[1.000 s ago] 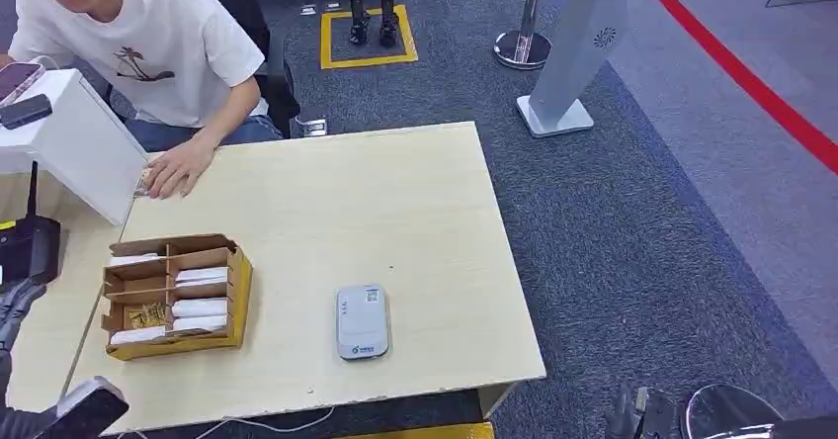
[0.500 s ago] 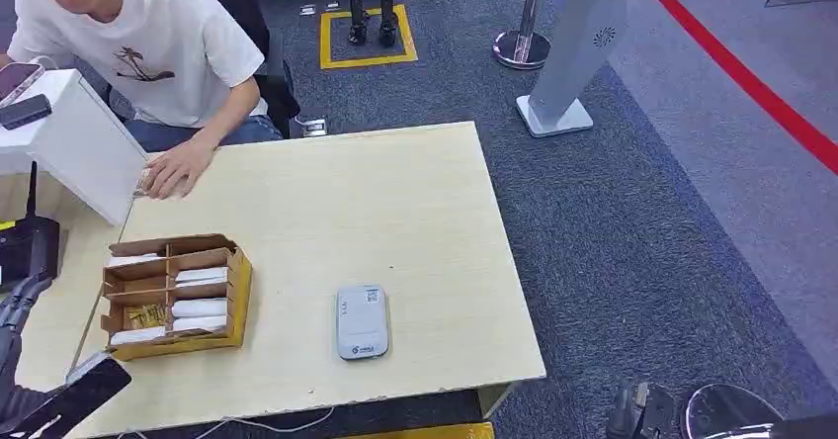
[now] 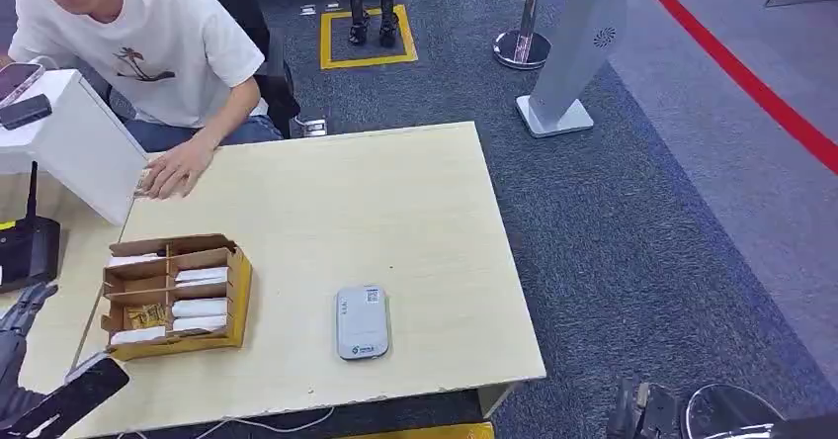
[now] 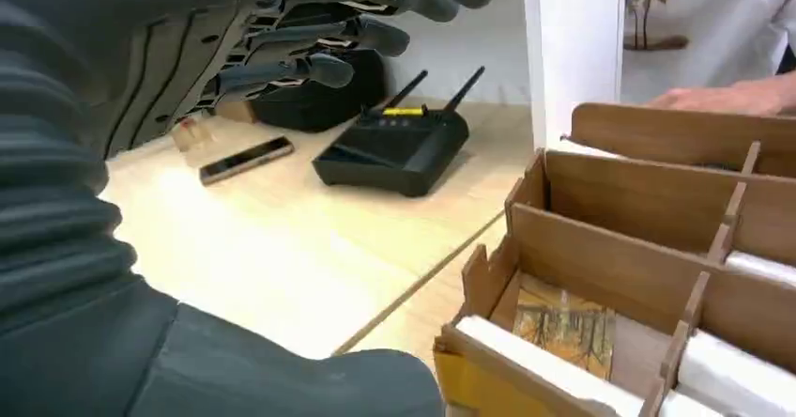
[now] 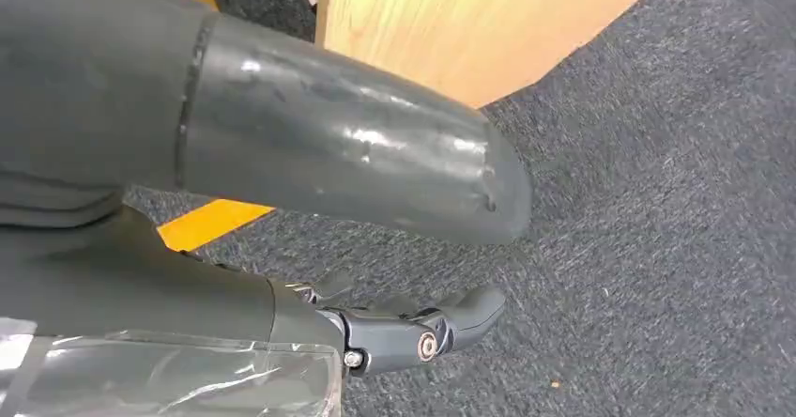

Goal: Pass the card to the sensor for recognition and then transmit it.

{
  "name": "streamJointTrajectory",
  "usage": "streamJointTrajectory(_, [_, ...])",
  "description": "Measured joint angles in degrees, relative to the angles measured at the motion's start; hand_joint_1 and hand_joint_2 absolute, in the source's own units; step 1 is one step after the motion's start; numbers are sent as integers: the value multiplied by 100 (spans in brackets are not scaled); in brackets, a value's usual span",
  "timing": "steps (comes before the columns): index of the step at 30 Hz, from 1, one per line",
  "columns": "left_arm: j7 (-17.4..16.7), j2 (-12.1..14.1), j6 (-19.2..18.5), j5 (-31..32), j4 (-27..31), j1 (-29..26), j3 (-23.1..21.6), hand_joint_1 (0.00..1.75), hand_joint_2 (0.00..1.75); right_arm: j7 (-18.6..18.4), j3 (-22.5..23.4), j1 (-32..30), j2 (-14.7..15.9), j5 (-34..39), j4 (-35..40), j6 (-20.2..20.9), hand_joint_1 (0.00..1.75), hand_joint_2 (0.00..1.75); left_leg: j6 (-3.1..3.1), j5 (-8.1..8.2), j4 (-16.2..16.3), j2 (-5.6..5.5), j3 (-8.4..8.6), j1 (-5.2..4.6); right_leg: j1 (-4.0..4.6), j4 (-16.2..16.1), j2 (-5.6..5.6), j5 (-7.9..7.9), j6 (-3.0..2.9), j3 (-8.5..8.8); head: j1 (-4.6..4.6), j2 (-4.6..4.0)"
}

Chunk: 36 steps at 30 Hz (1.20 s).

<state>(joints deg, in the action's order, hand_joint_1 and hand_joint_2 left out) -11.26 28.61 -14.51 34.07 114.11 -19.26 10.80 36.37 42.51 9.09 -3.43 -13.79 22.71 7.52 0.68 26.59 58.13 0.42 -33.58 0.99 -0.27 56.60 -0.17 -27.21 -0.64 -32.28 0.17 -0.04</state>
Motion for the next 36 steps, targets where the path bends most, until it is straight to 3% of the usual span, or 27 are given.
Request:
streamJointTrajectory(24, [-173,507,-219,-492,-533,720,-431,0,175,-68,-118,126,0,48,-24,-79,0,0,-1,-4,1,-1,0,0,0,1,-1,1,-1,1,-2,0])
streamJointTrajectory(36, [-407,1012,-561,-1376,-695,830,-640,0,175,-101,-238,182,0,118,-55,-89,0,0,-1,-4,1,-1,0,1,1,1,0,2,-2,1,0,0])
